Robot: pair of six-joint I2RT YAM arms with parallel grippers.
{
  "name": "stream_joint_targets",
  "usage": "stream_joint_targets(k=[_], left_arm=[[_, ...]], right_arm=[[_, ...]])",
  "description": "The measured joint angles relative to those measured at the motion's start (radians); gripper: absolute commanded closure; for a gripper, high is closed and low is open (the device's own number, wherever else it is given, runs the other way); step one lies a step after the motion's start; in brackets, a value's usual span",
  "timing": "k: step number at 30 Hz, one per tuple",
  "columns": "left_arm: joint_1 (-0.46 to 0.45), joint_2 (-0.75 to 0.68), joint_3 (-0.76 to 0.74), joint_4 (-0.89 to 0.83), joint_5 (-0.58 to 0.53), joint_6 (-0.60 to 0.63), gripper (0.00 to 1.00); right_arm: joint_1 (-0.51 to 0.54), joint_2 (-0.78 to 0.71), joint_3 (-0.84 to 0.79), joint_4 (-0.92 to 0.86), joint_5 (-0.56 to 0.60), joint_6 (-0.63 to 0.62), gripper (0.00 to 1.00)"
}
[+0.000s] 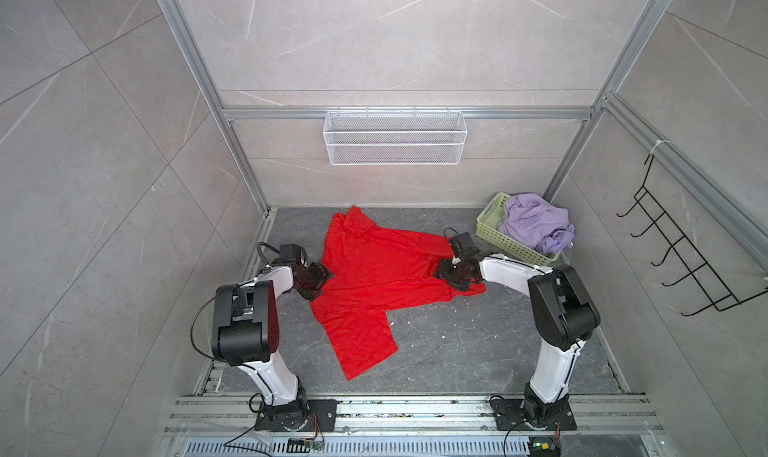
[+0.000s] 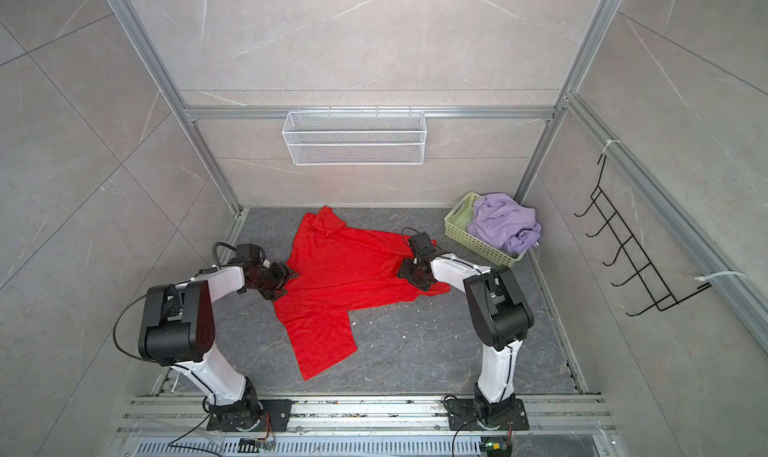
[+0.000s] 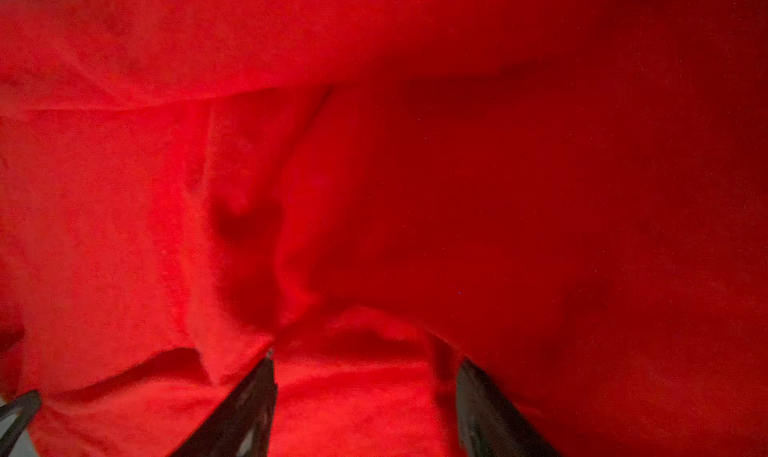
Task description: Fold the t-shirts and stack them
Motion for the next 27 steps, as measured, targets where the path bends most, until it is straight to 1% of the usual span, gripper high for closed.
stream_joint_targets(k=[4, 7, 11, 13, 16, 18, 20, 22, 25, 27], left_arm=[[0.0, 0.014, 0.024, -0.03, 0.003, 0.026, 0.28], [0.002, 0.028, 0.045, -0.05, 0.006, 0.047, 0.28], [0.005, 0.033, 0.056, -0.062, 0.011, 0.064, 0.29], [0.005, 0.032, 0.056, -0.064, 0.011, 0.069, 0.31], [0.005, 0.023, 0.048, -0.072, 0.006, 0.071, 0.31], [0.006, -0.002, 0.029, -0.085, -0.004, 0.071, 0.32], [0.006, -0.042, 0.0, -0.101, -0.018, 0.071, 0.32], [0.006, -0.089, -0.031, -0.114, -0.028, 0.071, 0.32], [0.006, -0.154, -0.068, -0.129, -0.043, 0.069, 0.32], [0.006, -0.183, -0.085, -0.135, -0.05, 0.066, 0.32]], right_arm=[[0.0, -0.045, 0.002, -0.011, 0.012, -0.037, 0.27], [0.006, -0.132, 0.012, -0.025, 0.048, -0.047, 0.27], [0.006, -0.249, 0.023, -0.085, 0.127, -0.034, 0.28], [0.003, -0.299, -0.031, -0.088, 0.156, -0.012, 0.28], [-0.011, -0.363, -0.18, -0.095, 0.177, 0.029, 0.29], [-0.039, -0.391, -0.294, -0.093, 0.175, 0.062, 0.3], [-0.068, -0.406, -0.373, -0.094, 0.172, 0.086, 0.31], [-0.086, -0.407, -0.407, -0.091, 0.167, 0.1, 0.31], [-0.09, -0.389, -0.405, -0.058, 0.153, 0.109, 0.33], [-0.09, -0.347, -0.383, -0.034, 0.149, 0.111, 0.39]])
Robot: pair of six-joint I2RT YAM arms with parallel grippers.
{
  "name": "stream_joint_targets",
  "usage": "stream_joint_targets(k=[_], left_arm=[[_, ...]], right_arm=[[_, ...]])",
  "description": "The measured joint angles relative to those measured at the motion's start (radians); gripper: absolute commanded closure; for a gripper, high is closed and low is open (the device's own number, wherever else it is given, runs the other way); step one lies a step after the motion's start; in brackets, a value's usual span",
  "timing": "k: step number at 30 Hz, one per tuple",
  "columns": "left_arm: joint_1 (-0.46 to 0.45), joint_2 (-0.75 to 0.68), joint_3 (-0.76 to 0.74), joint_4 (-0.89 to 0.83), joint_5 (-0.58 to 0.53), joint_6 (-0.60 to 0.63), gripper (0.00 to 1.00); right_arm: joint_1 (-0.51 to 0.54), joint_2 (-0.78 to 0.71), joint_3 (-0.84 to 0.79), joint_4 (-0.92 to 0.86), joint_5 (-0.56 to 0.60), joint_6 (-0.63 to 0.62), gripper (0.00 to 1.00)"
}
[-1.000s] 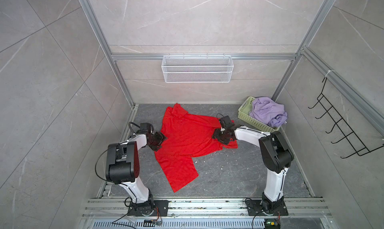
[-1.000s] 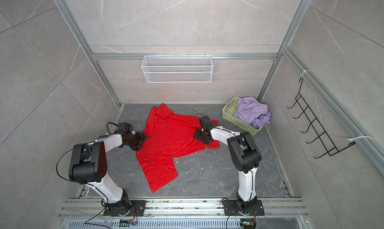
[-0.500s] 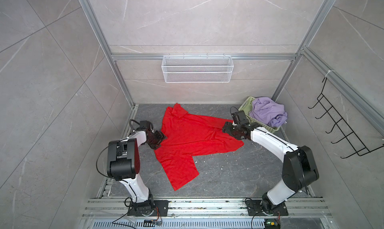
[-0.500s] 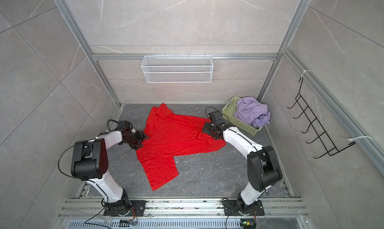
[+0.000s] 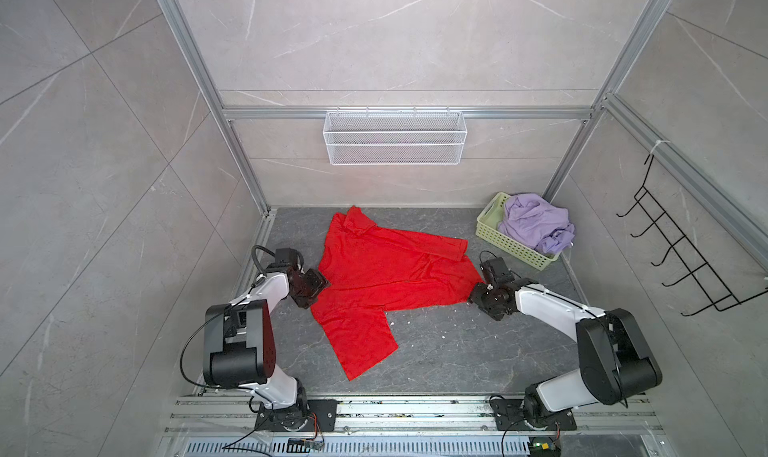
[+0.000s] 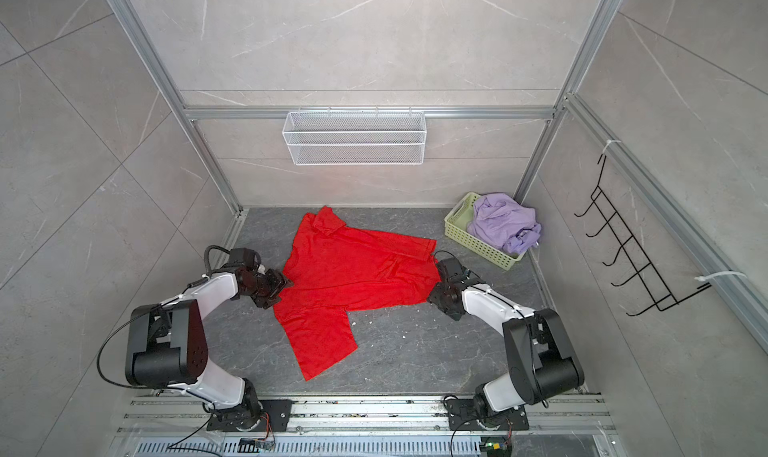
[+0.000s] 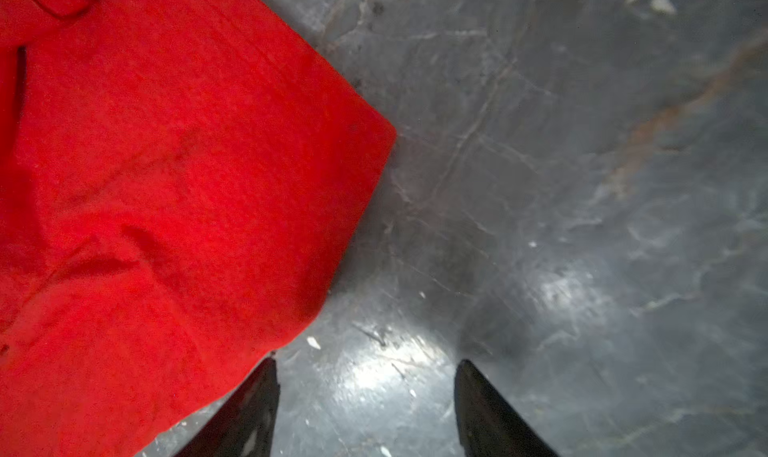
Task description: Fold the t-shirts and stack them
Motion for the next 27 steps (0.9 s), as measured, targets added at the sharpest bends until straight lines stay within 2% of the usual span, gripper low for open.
stream_joint_targets(k=[5, 9, 12, 17, 19, 20, 21, 22, 23, 25, 27], left_arm=[[0.0, -0.057, -0.045, -0.009, -0.029, -0.023, 0.32], [0.0, -0.099, -0.066, -0.017, -0.052, -0.038, 0.32], [0.0, -0.123, -0.066, -0.024, -0.071, -0.042, 0.32], [0.0, -0.167, -0.082, -0.028, -0.09, -0.05, 0.32], [0.0, -0.187, -0.1, -0.027, -0.097, -0.06, 0.32], [0.0, -0.191, -0.106, -0.026, -0.097, -0.064, 0.33], [0.0, -0.191, -0.109, -0.026, -0.097, -0.068, 0.33], [0.0, -0.188, -0.11, -0.026, -0.097, -0.071, 0.33], [0.0, -0.184, -0.11, -0.023, -0.096, -0.072, 0.33], [0.0, -0.172, -0.11, -0.017, -0.095, -0.075, 0.34], [0.0, -0.161, -0.11, -0.012, -0.094, -0.075, 0.34]], right_arm=[[-0.001, 0.105, 0.072, 0.012, 0.024, 0.019, 0.76], [-0.003, 0.169, 0.146, -0.035, 0.072, 0.028, 0.9], [-0.003, 0.179, 0.167, -0.052, 0.07, 0.023, 0.94], [0.008, 0.171, 0.27, -0.18, 0.057, 0.017, 0.94], [0.025, 0.171, 0.348, -0.228, 0.058, -0.003, 0.91], [0.035, 0.179, 0.391, -0.245, 0.058, -0.016, 0.8], [0.047, 0.201, 0.451, -0.265, 0.056, -0.031, 0.61], [0.056, 0.228, 0.508, -0.277, 0.056, -0.038, 0.49], [0.07, 0.29, 0.614, -0.312, 0.052, -0.059, 0.43], [0.097, 0.422, 0.814, -0.353, 0.068, -0.087, 0.37], [0.127, 0.512, 0.935, -0.37, 0.094, -0.108, 0.35]])
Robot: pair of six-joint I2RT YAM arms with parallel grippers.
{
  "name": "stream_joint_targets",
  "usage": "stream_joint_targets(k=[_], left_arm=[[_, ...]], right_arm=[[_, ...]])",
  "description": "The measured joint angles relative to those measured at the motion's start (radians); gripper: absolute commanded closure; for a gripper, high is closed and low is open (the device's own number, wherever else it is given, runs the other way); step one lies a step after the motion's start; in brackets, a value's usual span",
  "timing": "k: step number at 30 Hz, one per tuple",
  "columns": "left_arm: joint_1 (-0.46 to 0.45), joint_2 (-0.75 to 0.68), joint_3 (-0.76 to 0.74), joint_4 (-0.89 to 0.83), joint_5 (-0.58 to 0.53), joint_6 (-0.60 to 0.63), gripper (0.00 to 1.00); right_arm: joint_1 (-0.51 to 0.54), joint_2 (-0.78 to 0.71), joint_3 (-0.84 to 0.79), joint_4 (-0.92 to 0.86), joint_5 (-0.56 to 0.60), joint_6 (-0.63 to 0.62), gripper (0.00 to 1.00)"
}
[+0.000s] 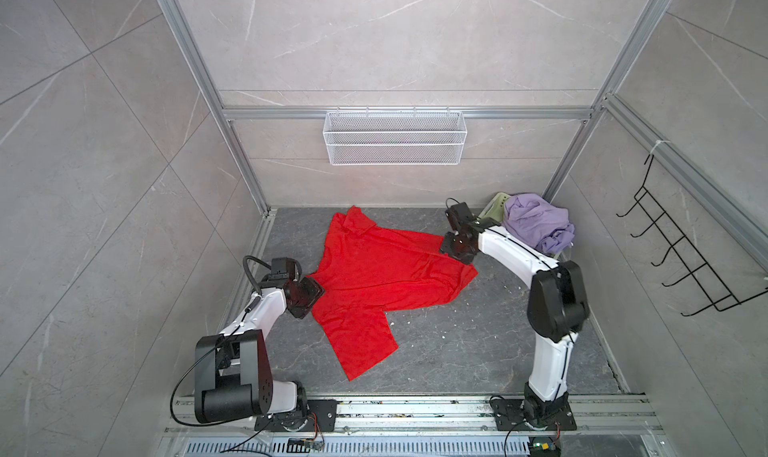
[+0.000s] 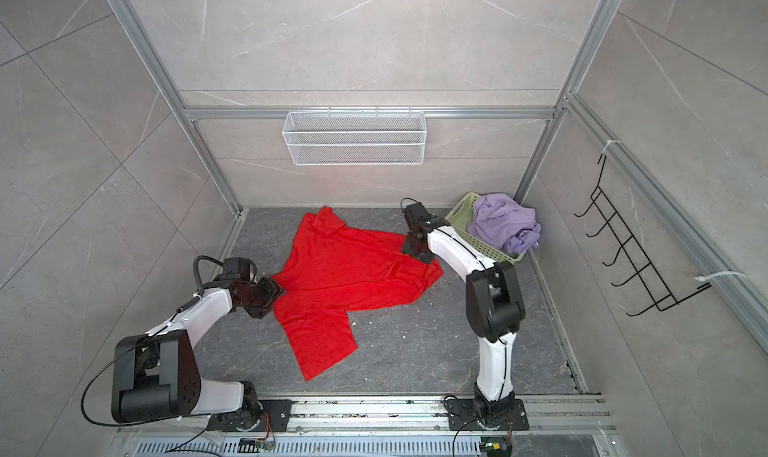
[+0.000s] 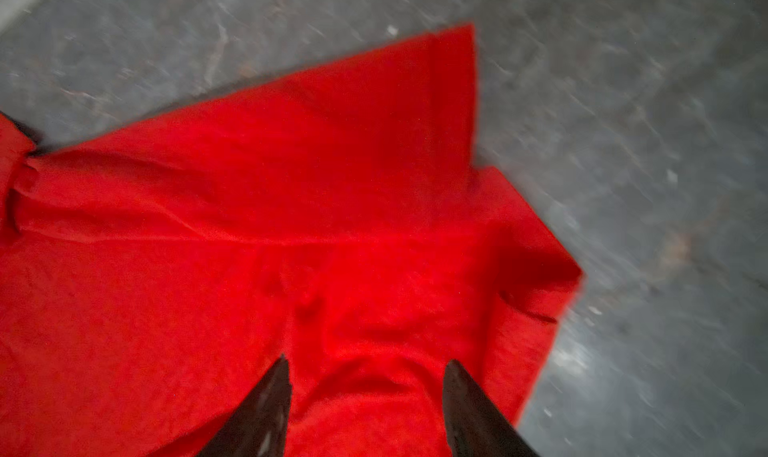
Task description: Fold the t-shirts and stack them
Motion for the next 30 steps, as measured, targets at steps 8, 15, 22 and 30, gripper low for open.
stream_joint_targets(k=[8, 15, 22, 30], left_arm=[[0.0, 0.002, 0.0, 0.011, -0.001, -0.001, 0.34], [0.0, 0.049, 0.003, 0.017, 0.002, 0.001, 0.34], [0.0, 0.079, 0.017, 0.022, 0.005, 0.002, 0.34], [0.0, 0.079, 0.017, 0.025, 0.005, 0.002, 0.33]], right_arm=[[0.027, -0.084, -0.161, 0.005, 0.026, -0.023, 0.37], [-0.112, -0.24, -0.462, 0.124, -0.035, 0.041, 0.39], [-0.106, -0.22, -0.45, 0.195, -0.087, 0.047, 0.38], [-0.105, -0.091, -0.336, 0.223, -0.099, 0.055, 0.46]])
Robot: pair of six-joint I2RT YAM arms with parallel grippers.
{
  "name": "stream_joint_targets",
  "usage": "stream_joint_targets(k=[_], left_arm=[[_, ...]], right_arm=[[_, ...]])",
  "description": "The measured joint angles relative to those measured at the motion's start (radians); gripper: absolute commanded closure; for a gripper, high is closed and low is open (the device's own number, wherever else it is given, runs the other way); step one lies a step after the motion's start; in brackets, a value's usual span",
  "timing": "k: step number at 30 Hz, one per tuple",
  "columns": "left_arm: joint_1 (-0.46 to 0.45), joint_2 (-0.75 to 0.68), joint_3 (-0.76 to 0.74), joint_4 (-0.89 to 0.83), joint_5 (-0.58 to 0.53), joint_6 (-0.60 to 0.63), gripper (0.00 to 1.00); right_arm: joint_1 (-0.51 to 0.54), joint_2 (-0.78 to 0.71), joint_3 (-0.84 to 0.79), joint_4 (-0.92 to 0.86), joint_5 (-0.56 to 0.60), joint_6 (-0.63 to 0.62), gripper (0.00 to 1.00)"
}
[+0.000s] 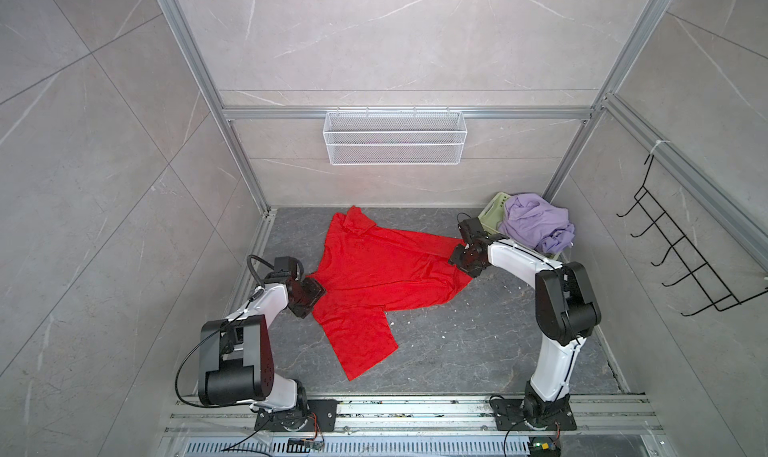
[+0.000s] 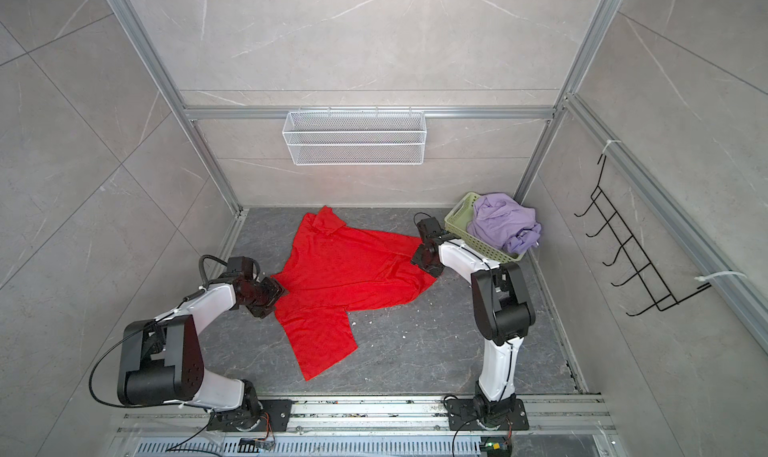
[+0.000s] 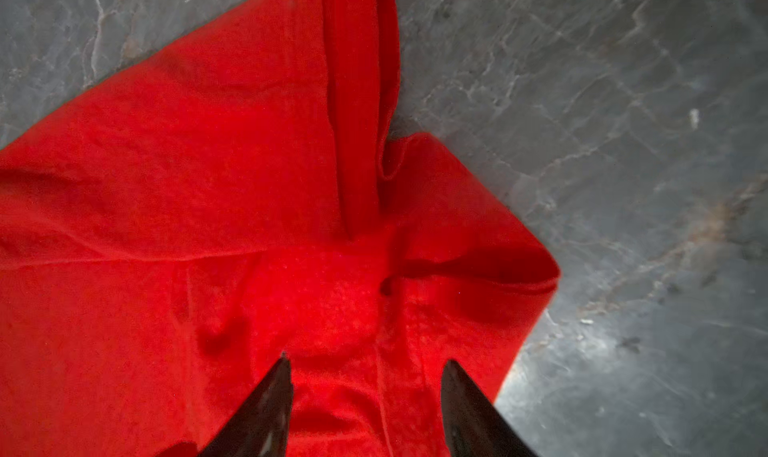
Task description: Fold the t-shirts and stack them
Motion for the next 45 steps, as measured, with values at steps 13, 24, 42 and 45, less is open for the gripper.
stream_joint_targets(k=[13, 24, 42, 45], left_arm=[[0.0, -0.012, 0.0, -0.028, 0.0, 0.018, 0.34], [-0.041, -0.218, -0.089, -0.2, 0.037, 0.053, 0.19], [-0.622, -0.491, -0.247, -0.483, 0.012, -0.35, 0.26], [-0.659, -0.478, -0.255, -0.495, -0.006, -0.389, 0.28]], right_arm=[[0.0, 0.13, 0.114, -0.072, 0.055, 0.032, 0.88], [0.0, 0.093, 0.046, -0.06, 0.052, 0.033, 1.0], [-0.017, -0.064, -0.107, -0.026, -0.013, -0.002, 1.0], [-0.036, -0.085, -0.137, -0.022, -0.021, -0.011, 1.0]])
